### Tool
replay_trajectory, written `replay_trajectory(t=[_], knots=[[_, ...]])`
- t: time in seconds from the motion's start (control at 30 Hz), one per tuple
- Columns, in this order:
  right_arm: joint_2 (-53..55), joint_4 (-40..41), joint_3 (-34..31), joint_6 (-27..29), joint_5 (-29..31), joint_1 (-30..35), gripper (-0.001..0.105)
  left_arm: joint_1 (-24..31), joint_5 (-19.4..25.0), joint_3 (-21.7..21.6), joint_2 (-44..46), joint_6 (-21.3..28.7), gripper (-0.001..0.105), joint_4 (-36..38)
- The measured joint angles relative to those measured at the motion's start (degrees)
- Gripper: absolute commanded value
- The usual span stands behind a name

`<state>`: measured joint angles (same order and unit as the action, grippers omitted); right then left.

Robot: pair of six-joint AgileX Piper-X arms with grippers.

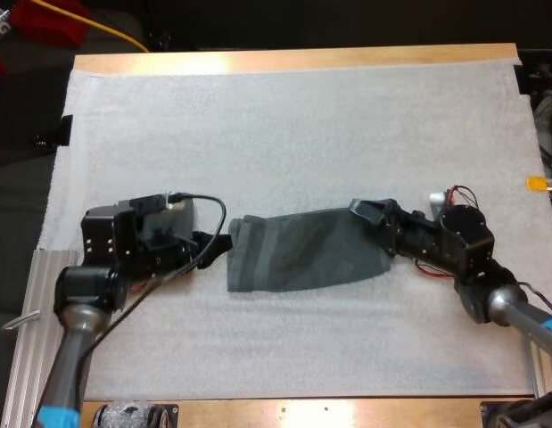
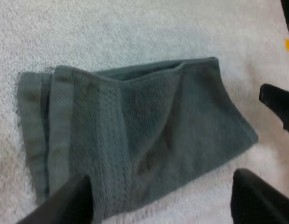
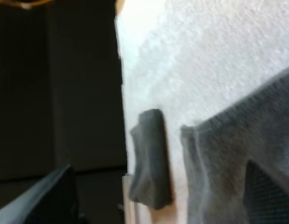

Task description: Pick towel from pile, fold and stack

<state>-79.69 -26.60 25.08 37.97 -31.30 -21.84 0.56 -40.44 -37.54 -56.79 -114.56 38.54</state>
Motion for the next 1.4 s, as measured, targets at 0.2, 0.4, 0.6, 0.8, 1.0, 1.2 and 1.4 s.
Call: replay_trajectory(t=[0.2,0.4,0.6,0.8,1.0,1.2,1.4], knots=[[7.38,12.35,0.00,6.85,2.33,0.00,0.071,0.00,1.86,0.00,5.64,3.11,0.060,5.93],[14.06,23.29,0.00,12.09,5.28,0.00,0.071,0.00,2.14,0.00,10.13,3.85,0.060,10.05],[20.84,32.44,0.00,15.82,6.85,0.00,0.071,0.00,2.14,0.00,14.26,3.89,0.060,13.67],[26.68,40.75,0.23,19.45,8.97,0.00,0.071,0.00,2.28,0.00,18.76,3.89,0.060,16.87],[30.73,47.75,0.23,21.48,11.41,0.00,0.071,0.00,1.93,0.00,22.21,3.89,0.061,18.59],[32.38,53.43,1.33,25.63,14.47,0.00,0.071,0.00,1.56,0.00,22.65,3.89,0.061,19.71],[32.26,57.93,6.68,31.58,20.44,0.00,0.071,0.00,1.50,0.00,22.65,3.89,0.061,19.71]])
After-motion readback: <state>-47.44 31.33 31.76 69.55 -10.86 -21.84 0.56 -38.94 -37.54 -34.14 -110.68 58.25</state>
